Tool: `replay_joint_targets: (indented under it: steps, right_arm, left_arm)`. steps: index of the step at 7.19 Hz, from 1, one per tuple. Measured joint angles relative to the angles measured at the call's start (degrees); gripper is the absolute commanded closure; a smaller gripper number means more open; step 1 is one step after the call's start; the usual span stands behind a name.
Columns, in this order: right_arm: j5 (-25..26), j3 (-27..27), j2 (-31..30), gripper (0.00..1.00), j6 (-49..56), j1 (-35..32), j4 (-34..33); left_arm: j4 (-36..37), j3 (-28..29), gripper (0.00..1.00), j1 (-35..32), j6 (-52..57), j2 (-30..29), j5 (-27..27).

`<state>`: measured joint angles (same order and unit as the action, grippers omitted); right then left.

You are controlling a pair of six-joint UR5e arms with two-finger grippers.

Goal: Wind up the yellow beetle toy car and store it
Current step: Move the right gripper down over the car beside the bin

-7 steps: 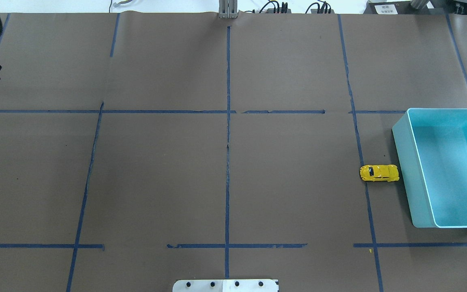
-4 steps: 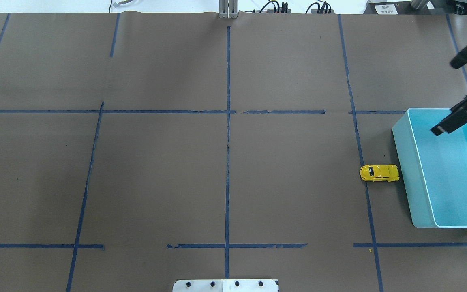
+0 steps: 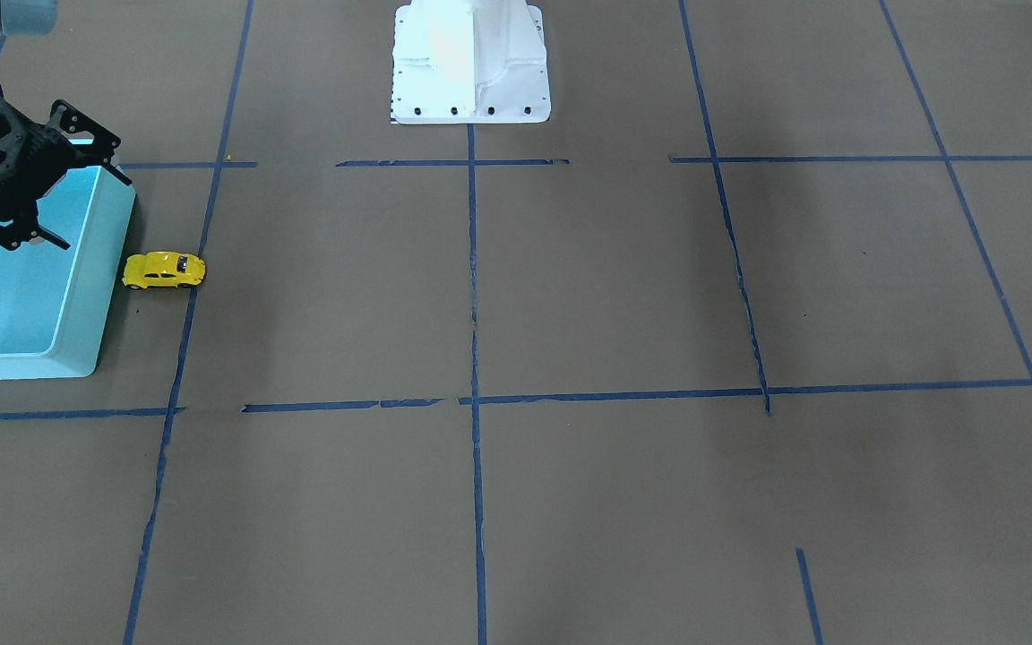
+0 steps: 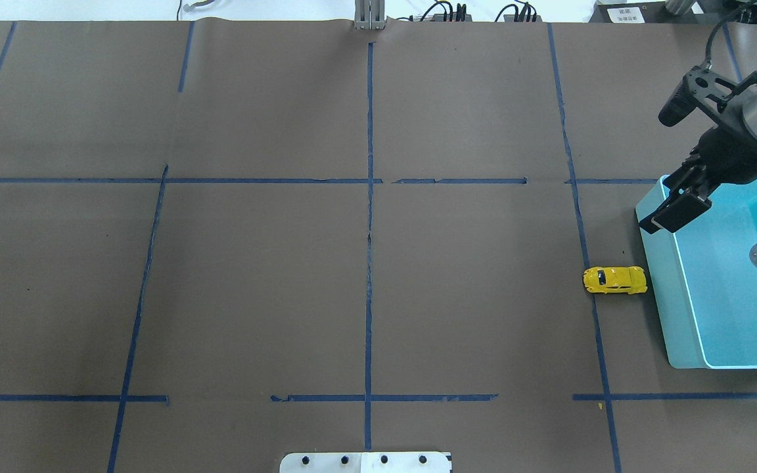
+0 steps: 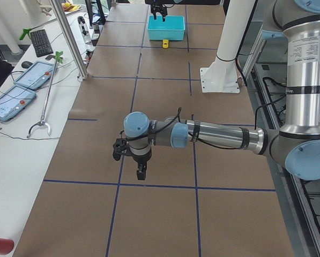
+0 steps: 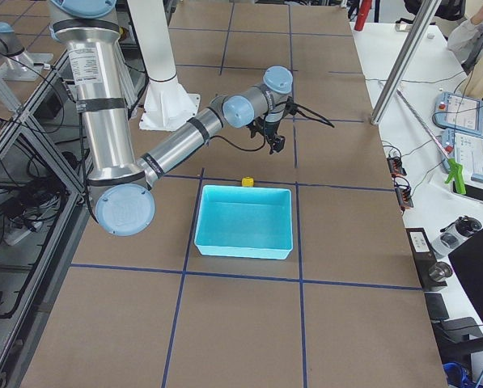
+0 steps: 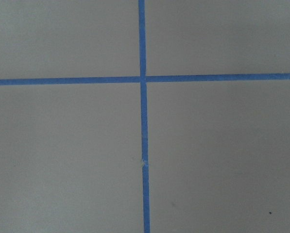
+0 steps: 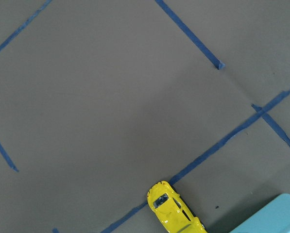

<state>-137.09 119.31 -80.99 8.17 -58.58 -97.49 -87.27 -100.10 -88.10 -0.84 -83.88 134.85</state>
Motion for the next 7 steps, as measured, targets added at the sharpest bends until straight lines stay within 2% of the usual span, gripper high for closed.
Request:
replay_joint_targets:
  steps: [2,3,4,5,7]
  right_arm:
    - [0.6,4.4,-0.4,0.00,2.6,3.1,0.0]
    - [1.0,5.8,-0.8,0.04,4.3,4.5,-0.1]
    - [1.7,6.3,-1.7,0.03,5.4,6.7,-0.3]
    - [3.4,6.5,-2.7,0.00,6.6,9.3,-0.5]
    - [12.1,6.7,-3.9,0.01,13.2,14.9,-1.7]
  left_arm:
    - [-0.2,1.9,0.00,-2.0,4.3,0.9,0.7]
    - [-0.4,2.0,0.00,-2.7,5.7,1.0,0.7]
    - [-0.9,1.9,0.00,-3.6,6.3,1.0,0.6]
    - [-1.2,1.7,0.00,-4.0,6.4,1.0,0.6]
    - [-1.3,2.0,0.00,-4.2,6.2,0.2,0.4]
